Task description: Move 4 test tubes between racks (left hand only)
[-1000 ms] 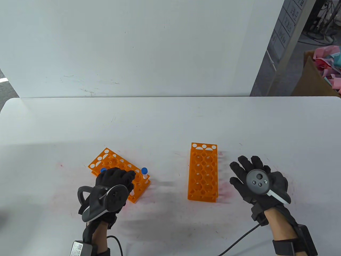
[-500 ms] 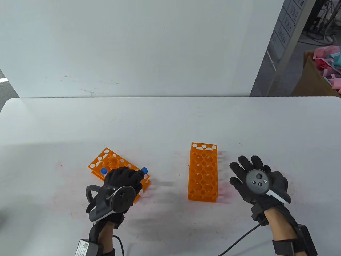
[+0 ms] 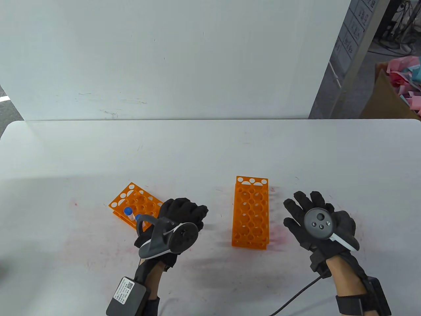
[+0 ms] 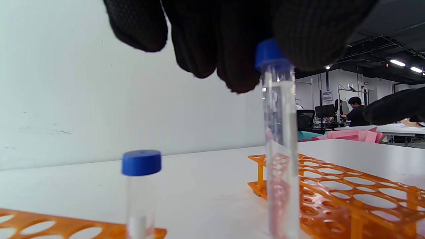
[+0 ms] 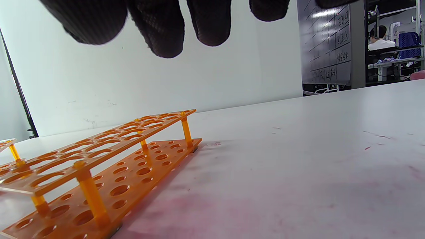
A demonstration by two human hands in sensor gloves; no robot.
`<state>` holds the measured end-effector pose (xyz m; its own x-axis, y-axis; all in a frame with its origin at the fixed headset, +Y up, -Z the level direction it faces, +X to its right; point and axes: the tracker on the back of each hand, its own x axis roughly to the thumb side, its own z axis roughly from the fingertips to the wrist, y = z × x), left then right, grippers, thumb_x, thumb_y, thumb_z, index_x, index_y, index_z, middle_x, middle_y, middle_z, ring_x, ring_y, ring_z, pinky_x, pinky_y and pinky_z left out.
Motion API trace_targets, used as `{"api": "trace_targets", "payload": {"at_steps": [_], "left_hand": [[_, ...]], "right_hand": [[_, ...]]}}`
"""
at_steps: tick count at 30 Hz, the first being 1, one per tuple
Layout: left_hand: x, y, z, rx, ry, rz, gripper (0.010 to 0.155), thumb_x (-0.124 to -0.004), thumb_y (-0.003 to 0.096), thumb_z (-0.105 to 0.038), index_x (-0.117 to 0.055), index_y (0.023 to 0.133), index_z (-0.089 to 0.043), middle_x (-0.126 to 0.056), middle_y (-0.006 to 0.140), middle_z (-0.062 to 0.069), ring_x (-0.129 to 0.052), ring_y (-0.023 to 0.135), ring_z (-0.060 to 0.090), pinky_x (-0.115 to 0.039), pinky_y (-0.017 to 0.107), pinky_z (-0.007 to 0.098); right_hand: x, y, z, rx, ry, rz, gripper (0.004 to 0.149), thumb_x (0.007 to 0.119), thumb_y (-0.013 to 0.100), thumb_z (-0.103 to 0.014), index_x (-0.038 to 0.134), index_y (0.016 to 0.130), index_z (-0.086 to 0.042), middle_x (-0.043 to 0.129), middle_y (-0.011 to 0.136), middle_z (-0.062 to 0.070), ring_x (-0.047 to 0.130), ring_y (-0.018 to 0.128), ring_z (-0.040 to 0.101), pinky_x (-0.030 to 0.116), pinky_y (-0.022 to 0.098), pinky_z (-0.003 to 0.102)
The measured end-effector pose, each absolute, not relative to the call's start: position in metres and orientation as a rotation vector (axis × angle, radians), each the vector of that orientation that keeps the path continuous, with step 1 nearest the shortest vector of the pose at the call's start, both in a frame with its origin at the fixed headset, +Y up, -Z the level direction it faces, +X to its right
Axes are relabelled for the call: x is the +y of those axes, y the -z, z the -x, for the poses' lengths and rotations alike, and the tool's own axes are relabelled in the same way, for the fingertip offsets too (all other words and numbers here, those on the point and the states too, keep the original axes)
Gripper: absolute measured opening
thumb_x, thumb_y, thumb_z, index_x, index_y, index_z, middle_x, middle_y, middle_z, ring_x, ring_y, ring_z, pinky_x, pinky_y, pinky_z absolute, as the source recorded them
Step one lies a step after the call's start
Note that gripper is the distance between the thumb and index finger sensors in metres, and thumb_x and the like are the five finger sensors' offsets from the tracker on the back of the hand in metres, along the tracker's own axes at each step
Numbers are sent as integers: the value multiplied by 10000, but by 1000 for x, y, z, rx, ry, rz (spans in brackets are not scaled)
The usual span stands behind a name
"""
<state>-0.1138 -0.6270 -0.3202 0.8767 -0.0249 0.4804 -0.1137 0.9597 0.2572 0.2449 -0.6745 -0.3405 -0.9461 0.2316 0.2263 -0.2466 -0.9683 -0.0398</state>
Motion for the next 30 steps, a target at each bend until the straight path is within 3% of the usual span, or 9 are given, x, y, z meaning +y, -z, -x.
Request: {"api": "trace_targets", "payload": {"at_steps": [30], "left_hand": [[-620,334,-7,-738,-187,-228,496,-798,458,-443,-758,944,-353,-894,938,-39,-834,952,261,-697,709,568]], "right_hand": [[-672,341,-246,-76,-2872,-310,603,597,536,-534,525,1079,-281,410,1200,112,308,1029,550,357,653,787]]}}
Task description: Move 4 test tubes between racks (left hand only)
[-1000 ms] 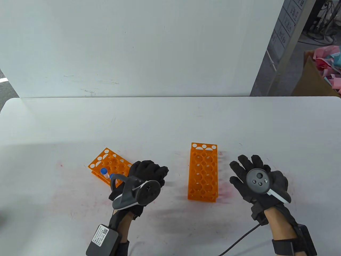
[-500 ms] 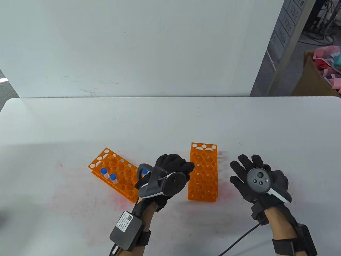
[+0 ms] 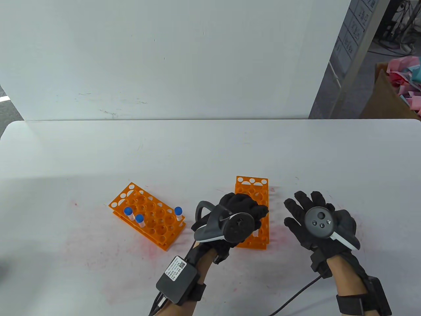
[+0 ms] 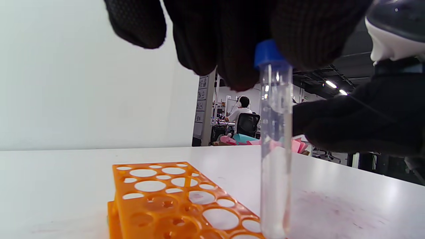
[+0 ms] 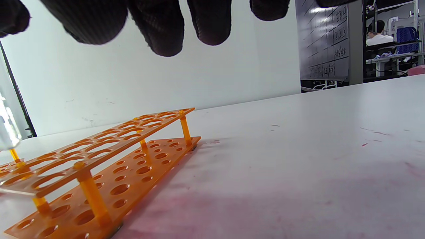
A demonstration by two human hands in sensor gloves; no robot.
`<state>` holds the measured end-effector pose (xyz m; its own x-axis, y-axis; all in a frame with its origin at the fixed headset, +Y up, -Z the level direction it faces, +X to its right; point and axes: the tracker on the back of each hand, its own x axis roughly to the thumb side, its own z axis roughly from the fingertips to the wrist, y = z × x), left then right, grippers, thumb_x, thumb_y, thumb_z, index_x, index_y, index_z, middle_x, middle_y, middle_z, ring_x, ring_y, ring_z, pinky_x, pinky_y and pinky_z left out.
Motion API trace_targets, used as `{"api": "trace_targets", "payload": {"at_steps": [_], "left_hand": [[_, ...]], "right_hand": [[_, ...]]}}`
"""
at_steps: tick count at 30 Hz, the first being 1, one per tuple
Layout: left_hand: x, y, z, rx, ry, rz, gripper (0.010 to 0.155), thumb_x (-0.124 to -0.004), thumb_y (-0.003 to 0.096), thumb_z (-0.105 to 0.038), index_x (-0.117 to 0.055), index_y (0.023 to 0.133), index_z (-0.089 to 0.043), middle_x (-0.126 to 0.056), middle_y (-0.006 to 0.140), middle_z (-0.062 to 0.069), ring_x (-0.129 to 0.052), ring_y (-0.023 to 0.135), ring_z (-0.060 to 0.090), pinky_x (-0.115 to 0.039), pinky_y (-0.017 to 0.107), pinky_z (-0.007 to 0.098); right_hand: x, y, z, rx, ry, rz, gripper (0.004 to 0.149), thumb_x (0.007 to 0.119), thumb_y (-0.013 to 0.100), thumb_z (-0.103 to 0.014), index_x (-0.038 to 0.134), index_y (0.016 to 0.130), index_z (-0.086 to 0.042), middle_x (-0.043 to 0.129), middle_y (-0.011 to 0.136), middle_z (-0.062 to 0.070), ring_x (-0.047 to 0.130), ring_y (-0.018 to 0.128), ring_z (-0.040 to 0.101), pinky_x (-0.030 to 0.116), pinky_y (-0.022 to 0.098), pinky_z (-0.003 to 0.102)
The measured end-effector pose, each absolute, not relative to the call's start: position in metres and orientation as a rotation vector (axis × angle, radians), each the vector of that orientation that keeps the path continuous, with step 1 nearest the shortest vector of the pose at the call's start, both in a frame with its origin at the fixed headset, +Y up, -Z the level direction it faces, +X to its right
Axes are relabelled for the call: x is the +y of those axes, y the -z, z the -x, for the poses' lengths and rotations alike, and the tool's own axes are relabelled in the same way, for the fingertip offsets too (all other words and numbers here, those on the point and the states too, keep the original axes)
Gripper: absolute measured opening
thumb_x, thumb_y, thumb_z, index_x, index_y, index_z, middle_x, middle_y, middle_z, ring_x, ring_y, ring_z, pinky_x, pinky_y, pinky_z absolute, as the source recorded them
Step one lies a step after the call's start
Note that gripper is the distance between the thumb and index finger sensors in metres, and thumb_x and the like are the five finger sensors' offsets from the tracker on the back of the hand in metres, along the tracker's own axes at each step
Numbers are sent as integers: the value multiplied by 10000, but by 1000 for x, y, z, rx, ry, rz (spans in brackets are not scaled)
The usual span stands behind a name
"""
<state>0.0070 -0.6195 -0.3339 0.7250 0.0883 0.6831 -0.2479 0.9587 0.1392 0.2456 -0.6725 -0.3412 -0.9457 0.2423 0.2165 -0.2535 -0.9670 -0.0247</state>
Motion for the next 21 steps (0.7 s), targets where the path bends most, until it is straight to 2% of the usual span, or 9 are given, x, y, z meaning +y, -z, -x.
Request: {"api": "trace_targets", "payload": {"at_steps": [6,21], "left_hand": [[-633,336,-28,-764,-153,-220,497,-800,455,-445,-756,942,-355,-894,937,-41,-835,952,259,-698,709,565],[-659,336,-44,-788,-67,-122,492,-793,457,-443,-760,941,-359,-899,940,-46,-839,955,253,-698,711,566]], "right_hand": [[-670,340,-248,-91,-2860,-303,604,597,536,-533,517,1081,-285,408,1200,113,309,1029,550,357,654,787],[-668,340,-249,-102,-2849,-309,603,597,537,-533,525,1080,-281,412,1200,112,310,1029,551,358,654,787]]}}
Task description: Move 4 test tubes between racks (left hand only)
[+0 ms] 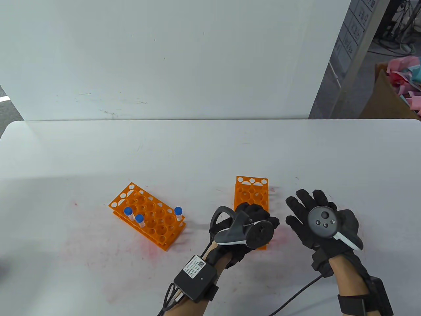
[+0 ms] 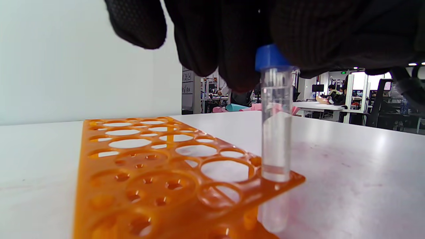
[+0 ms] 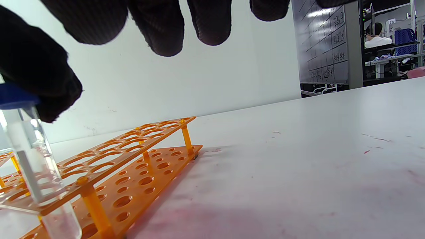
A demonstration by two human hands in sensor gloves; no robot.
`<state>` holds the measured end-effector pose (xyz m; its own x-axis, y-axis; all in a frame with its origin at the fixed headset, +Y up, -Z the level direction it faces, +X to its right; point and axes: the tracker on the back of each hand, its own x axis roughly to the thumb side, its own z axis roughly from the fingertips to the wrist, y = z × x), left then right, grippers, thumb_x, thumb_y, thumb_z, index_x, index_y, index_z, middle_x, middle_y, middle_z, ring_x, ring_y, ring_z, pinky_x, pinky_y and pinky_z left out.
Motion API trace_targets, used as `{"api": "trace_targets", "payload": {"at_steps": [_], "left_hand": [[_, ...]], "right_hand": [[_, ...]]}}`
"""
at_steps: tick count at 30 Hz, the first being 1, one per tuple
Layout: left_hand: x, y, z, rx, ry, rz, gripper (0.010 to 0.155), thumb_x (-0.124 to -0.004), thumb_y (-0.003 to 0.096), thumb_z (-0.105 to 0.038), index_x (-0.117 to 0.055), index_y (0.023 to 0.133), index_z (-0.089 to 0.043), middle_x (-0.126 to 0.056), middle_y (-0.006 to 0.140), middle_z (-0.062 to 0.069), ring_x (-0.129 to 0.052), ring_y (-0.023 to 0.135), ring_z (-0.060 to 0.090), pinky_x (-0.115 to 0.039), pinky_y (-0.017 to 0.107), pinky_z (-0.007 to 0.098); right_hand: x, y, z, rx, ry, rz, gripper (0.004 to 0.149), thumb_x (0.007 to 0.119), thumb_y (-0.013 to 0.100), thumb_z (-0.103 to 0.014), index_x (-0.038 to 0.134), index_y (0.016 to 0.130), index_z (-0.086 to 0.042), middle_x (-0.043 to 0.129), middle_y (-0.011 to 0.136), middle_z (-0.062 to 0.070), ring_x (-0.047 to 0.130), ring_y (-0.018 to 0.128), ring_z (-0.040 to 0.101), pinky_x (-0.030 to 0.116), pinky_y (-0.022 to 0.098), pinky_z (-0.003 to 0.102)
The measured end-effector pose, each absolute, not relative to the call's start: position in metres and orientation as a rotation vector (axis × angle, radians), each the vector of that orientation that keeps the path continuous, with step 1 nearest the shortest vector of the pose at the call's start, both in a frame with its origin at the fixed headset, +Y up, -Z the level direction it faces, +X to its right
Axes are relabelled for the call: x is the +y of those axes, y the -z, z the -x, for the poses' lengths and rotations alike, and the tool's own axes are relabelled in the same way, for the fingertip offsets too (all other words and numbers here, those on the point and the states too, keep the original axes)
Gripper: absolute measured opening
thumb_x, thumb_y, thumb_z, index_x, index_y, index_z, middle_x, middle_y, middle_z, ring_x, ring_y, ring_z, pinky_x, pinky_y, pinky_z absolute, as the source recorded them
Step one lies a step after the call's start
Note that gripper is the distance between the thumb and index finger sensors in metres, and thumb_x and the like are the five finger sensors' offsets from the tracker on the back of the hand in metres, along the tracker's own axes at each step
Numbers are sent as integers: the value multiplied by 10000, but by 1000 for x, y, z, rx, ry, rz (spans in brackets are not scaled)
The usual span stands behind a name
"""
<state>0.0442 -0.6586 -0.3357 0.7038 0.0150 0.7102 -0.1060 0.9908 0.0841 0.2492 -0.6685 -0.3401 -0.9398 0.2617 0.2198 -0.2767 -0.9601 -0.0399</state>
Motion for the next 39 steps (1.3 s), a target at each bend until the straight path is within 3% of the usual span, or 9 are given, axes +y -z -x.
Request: {"api": "trace_targets", "payload": {"at_steps": [20,24,30,39], "left_hand": [[-666,331,-48,-794,-8,-118,497,-775,462,-444,-743,950,-361,-889,947,-46,-834,956,254,-698,710,565],[-664,331,-45,-786,31,-74,553,-768,461,-465,-680,998,-369,-838,1012,-39,-788,1002,271,-674,723,581],[-651,330,-19,-742,36,-144,562,-770,454,-471,-682,999,-367,-827,1033,-37,-792,1003,273,-686,717,576],[-625,342,54,-566,5,-208,544,-773,454,-472,-710,984,-363,-840,1027,-36,-803,996,279,-690,712,581]], "right_hand": [[-668,339,-248,-97,-2853,-320,600,596,538,-533,536,1077,-277,416,1199,114,312,1030,549,358,654,787],[-668,339,-248,-96,-2854,-320,600,596,537,-534,535,1077,-278,415,1200,114,310,1029,551,358,654,787],[-667,338,-246,-105,-2859,-334,600,594,538,-535,535,1077,-277,415,1200,114,312,1029,550,361,653,786],[-669,337,-243,-99,-2883,-358,601,593,539,-536,537,1078,-276,417,1199,115,314,1029,550,363,652,786]]}}
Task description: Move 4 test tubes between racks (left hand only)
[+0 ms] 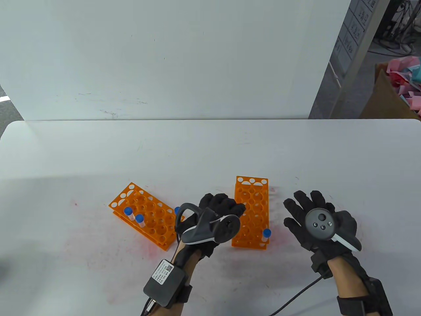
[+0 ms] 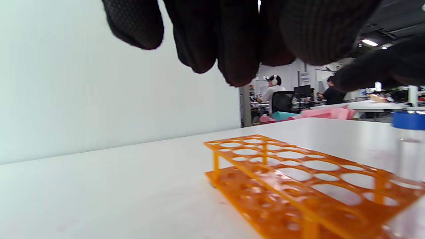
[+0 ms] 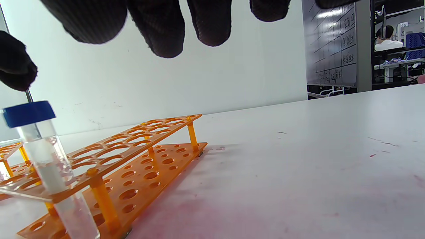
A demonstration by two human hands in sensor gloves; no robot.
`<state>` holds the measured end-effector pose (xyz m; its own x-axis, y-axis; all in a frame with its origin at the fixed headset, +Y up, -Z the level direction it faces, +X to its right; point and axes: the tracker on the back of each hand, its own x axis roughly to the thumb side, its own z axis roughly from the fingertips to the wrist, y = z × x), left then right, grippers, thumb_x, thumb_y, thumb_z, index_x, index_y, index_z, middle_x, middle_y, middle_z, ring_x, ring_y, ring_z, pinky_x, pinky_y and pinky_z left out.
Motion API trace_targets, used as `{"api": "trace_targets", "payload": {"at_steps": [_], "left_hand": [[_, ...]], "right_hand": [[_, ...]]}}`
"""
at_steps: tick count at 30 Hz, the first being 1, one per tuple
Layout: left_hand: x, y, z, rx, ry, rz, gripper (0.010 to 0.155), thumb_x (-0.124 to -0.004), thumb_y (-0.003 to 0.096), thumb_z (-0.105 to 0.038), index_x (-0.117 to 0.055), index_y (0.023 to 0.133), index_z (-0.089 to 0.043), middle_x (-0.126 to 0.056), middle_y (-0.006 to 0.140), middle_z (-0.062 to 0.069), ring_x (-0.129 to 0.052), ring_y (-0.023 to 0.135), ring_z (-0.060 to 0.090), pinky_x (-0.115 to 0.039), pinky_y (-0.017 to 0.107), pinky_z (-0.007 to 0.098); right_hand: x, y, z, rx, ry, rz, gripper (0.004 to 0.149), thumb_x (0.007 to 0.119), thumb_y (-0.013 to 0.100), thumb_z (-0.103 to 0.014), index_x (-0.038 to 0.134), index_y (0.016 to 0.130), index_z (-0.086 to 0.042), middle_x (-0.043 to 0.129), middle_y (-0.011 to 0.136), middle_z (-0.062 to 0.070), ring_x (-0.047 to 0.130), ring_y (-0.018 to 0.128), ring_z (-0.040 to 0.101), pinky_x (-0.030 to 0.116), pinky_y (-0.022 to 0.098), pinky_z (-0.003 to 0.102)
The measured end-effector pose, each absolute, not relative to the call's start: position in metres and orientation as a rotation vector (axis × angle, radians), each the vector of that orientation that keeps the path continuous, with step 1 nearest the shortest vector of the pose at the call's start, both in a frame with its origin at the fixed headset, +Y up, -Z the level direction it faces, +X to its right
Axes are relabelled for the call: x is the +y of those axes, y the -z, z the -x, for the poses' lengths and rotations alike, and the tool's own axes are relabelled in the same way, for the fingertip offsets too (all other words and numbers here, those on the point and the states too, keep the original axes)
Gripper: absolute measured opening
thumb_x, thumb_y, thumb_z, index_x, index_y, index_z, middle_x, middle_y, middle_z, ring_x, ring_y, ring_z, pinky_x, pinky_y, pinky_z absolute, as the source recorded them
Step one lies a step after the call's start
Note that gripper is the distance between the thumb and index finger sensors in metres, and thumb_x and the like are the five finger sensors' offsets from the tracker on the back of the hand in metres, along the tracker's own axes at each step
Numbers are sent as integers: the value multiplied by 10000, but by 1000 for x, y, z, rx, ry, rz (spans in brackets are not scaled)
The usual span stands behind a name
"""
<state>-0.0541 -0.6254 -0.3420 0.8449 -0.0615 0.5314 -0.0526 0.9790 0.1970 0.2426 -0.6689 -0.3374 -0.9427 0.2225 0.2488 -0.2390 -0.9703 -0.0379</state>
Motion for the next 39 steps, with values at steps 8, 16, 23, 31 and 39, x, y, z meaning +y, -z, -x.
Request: {"api": "trace_targets", "payload": {"at_steps": [8,16,23,31,39], "left_hand": [[-615,355,116,-394,-46,-210,548,-777,456,-476,-713,988,-357,-832,1040,-29,-798,1002,285,-688,710,588],[-623,365,138,-307,-2,-149,555,-784,453,-478,-710,990,-358,-816,1057,-27,-798,1003,290,-685,712,590],[-641,373,142,-257,83,-73,571,-792,445,-480,-701,995,-359,-812,1058,-18,-799,1001,288,-687,711,588],[-651,377,150,-228,53,-37,571,-790,444,-482,-702,994,-357,-822,1045,-20,-810,990,286,-689,710,586],[-657,380,148,-218,95,48,559,-804,441,-465,-713,982,-360,-875,982,-37,-861,941,266,-702,701,579]], "right_hand": [[-672,337,-235,-81,-2906,-388,599,592,539,-537,539,1077,-277,421,1199,113,314,1029,551,363,653,786],[-673,336,-233,-69,-2921,-401,599,592,540,-536,540,1077,-276,422,1199,115,314,1028,552,364,653,786],[-672,335,-233,-66,-2921,-394,598,593,539,-536,542,1076,-276,423,1199,116,313,1029,552,363,652,787],[-672,336,-234,-77,-2906,-384,598,593,539,-535,541,1076,-277,422,1199,115,311,1028,553,361,652,787],[-671,336,-236,-83,-2897,-382,598,595,538,-535,543,1075,-276,423,1199,115,311,1029,553,360,653,787]]}}
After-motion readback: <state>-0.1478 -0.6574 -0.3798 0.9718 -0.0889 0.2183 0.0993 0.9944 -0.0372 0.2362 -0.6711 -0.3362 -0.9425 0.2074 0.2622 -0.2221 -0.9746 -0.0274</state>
